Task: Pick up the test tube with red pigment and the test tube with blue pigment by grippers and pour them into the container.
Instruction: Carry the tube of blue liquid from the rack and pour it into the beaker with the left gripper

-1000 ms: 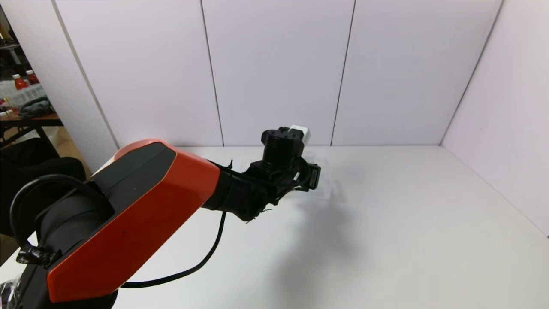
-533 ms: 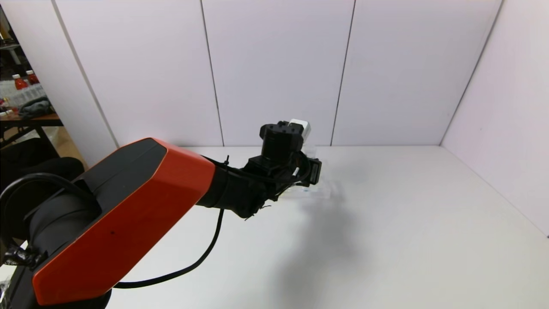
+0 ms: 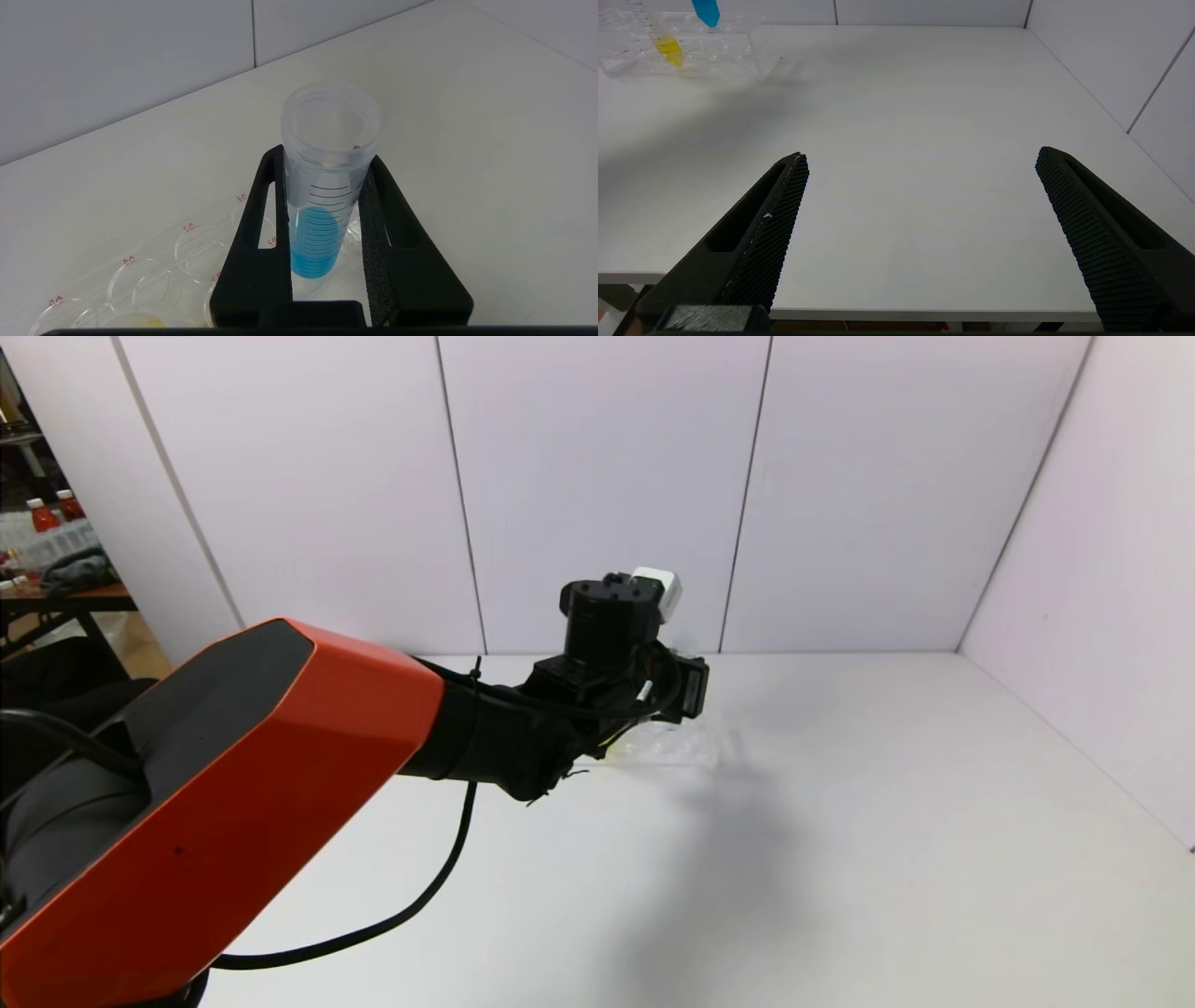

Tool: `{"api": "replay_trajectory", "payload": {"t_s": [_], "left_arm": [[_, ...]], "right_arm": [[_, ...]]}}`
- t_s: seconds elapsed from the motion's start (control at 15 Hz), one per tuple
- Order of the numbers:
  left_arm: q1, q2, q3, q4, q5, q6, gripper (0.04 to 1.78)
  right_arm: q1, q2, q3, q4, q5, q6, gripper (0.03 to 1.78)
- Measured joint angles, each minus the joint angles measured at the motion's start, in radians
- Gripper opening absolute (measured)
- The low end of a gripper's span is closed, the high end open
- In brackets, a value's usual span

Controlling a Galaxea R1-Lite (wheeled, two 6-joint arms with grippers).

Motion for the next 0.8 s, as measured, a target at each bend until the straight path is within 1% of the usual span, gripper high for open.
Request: {"api": "replay_trajectory", "payload": {"t_s": [0.47,0.8], "left_arm": [[0.0,-0.074,0.023,0.01,0.012,0.02,0.44],[-0.004,-0.159,0.064,0.018,0.052,0.047,0.44]], "right_arm": [[0.0,0.0,0.0,0.0,0.0,0.0,1.77],[0.0,0.0,0.0,0.0,0.0,0.0,1.77]]}}
